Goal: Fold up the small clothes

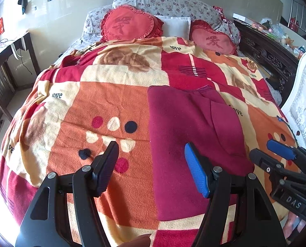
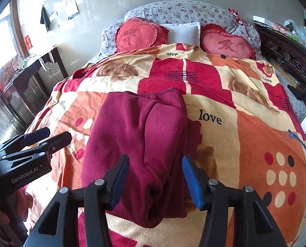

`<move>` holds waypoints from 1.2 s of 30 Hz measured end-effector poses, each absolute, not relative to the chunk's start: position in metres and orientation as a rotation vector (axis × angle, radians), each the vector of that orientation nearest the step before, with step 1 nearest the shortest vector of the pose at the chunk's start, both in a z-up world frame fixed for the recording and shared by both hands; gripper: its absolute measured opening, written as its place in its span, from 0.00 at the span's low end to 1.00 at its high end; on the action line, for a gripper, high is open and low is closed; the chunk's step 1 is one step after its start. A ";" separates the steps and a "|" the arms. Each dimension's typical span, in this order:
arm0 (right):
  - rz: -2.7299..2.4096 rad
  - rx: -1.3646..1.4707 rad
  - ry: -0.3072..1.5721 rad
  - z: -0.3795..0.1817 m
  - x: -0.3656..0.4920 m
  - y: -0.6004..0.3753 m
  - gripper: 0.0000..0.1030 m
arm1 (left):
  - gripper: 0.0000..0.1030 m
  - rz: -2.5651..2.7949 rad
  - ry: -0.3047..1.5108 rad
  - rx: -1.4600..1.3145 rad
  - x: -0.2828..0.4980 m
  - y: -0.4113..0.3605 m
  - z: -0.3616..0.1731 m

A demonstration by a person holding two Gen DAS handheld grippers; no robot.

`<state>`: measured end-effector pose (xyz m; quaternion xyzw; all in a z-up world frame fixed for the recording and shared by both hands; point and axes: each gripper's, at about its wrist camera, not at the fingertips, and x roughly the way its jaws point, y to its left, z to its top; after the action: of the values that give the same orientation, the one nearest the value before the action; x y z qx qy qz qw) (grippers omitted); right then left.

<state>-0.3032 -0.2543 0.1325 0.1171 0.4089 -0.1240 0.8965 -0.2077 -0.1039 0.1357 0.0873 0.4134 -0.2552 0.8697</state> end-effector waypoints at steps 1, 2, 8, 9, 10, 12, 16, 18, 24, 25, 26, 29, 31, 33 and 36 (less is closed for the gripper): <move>-0.257 0.245 0.847 0.132 -0.304 -0.255 0.60 | 0.65 -0.532 0.864 0.184 -0.208 -0.104 0.136; -0.259 0.246 0.846 0.132 -0.305 -0.255 0.64 | 0.65 -0.531 0.862 0.184 -0.208 -0.104 0.136; -0.262 0.252 0.857 0.130 -0.306 -0.257 0.65 | 0.65 -0.528 0.871 0.178 -0.207 -0.102 0.134; -0.259 0.254 0.858 0.129 -0.305 -0.257 0.65 | 0.65 -0.526 0.873 0.180 -0.207 -0.102 0.133; -0.259 0.255 0.859 0.129 -0.305 -0.257 0.65 | 0.65 -0.525 0.876 0.182 -0.206 -0.102 0.133; -0.258 0.255 0.861 0.128 -0.305 -0.258 0.65 | 0.65 -0.525 0.880 0.183 -0.206 -0.103 0.132; -0.259 0.257 0.867 0.127 -0.304 -0.258 0.65 | 0.65 -0.527 0.879 0.184 -0.206 -0.103 0.131; -0.258 0.259 0.870 0.126 -0.304 -0.259 0.65 | 0.65 -0.527 0.879 0.186 -0.206 -0.104 0.130; -0.260 0.263 0.879 0.124 -0.302 -0.261 0.65 | 0.65 -0.529 0.886 0.188 -0.203 -0.104 0.128; -0.260 0.262 0.881 0.124 -0.302 -0.261 0.65 | 0.65 -0.530 0.887 0.187 -0.203 -0.104 0.127; -0.260 0.262 0.883 0.124 -0.301 -0.261 0.65 | 0.65 -0.529 0.886 0.190 -0.204 -0.105 0.128; -0.259 0.269 0.888 0.122 -0.301 -0.263 0.65 | 0.65 -0.528 0.884 0.196 -0.204 -0.105 0.128; -0.260 0.272 0.891 0.121 -0.300 -0.263 0.65 | 0.65 -0.527 0.883 0.200 -0.203 -0.106 0.127; -0.260 0.273 0.894 0.120 -0.300 -0.263 0.65 | 0.65 -0.529 0.885 0.199 -0.204 -0.107 0.127; -0.259 0.271 0.895 0.120 -0.299 -0.263 0.65 | 0.65 -0.528 0.888 0.201 -0.203 -0.107 0.125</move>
<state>-0.2989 -0.2633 0.1196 0.1301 0.4301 -0.1247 0.8846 -0.2032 -0.1074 0.1252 0.0959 0.4237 -0.2519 0.8647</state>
